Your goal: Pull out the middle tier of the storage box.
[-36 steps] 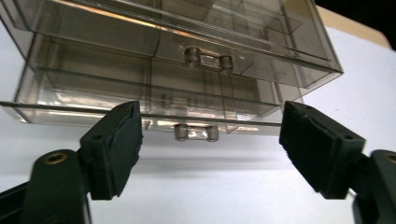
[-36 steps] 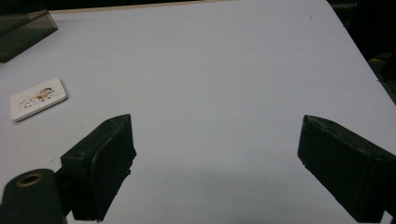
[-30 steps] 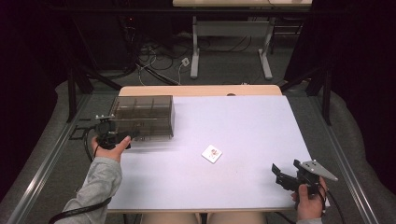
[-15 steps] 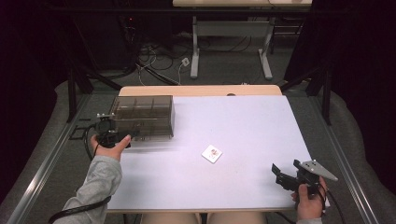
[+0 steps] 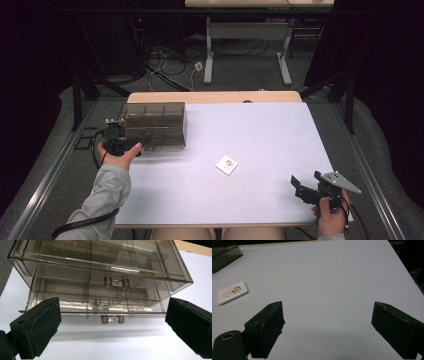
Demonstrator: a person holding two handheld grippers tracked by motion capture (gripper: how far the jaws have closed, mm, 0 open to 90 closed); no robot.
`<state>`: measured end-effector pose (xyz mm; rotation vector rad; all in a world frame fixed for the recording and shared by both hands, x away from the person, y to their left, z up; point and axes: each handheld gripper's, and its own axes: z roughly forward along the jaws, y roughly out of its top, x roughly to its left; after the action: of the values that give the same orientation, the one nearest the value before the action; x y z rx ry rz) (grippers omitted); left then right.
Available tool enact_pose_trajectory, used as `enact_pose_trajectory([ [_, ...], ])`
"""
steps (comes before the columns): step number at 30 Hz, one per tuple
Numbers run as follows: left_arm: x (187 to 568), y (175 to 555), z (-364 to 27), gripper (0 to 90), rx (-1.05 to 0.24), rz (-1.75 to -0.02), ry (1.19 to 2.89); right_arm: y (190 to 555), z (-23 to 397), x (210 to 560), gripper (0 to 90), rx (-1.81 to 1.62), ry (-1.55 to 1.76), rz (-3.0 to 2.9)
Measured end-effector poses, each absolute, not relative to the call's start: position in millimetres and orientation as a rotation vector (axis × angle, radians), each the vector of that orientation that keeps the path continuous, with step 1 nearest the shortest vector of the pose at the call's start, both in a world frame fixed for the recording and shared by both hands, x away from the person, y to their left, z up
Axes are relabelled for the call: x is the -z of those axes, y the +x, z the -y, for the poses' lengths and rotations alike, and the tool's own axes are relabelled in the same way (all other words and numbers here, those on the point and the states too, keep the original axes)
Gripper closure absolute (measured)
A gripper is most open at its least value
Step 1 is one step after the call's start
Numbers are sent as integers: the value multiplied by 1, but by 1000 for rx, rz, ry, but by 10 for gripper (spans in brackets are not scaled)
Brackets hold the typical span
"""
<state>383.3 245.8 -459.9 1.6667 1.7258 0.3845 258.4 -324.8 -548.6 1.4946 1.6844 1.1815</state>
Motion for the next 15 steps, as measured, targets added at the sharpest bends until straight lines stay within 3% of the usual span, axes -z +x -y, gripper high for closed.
enact_pose_trajectory([
  [15,457,390,-229,9,-398,-1684,1705,258,325,549,103,-1182,1491,-1685],
])
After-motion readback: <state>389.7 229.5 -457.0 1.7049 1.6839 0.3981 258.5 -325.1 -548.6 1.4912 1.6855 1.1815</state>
